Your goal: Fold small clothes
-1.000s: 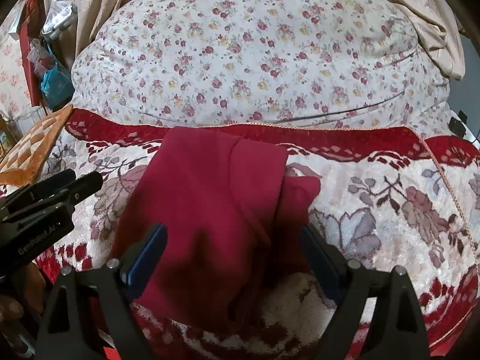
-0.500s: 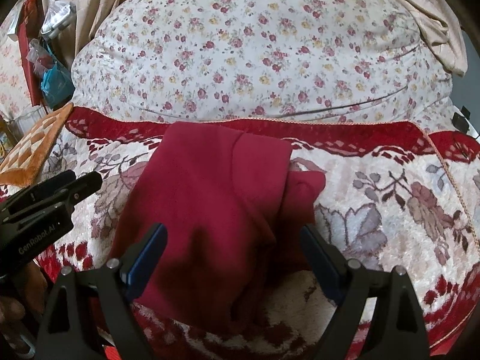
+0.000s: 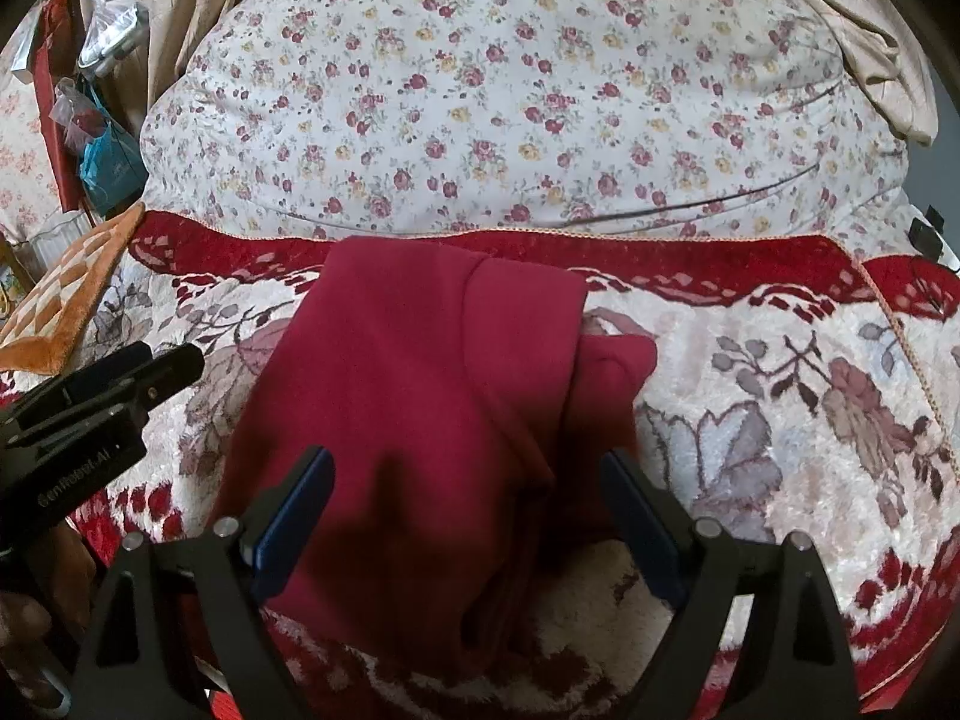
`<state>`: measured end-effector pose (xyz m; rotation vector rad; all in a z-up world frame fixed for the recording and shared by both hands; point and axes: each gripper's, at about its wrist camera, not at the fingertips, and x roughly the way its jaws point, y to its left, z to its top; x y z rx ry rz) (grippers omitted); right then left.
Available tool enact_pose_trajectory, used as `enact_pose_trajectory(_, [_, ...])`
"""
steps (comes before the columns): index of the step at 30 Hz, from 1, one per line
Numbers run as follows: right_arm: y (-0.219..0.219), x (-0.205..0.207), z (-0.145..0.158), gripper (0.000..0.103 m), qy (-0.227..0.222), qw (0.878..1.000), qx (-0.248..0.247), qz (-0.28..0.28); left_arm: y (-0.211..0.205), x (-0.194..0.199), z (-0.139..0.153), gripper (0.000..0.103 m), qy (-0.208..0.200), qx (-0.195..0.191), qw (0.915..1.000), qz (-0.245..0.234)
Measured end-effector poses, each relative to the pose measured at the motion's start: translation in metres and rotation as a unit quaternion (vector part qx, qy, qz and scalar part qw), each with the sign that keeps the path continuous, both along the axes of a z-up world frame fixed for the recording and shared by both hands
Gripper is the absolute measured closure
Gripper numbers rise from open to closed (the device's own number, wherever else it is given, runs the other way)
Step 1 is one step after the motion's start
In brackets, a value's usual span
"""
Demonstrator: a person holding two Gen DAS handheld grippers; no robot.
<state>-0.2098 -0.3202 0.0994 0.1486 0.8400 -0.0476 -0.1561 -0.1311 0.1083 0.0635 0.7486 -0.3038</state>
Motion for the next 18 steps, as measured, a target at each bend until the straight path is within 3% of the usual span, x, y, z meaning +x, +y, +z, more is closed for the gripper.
enact_pose_trajectory(18, [0.0036, 0.0017, -0.0035, 0.011, 0.005, 1.0, 0.003, 0.001, 0.0009, 0.0012, -0.003, 0.07, 0.006, -0.004, 1.0, 0.007])
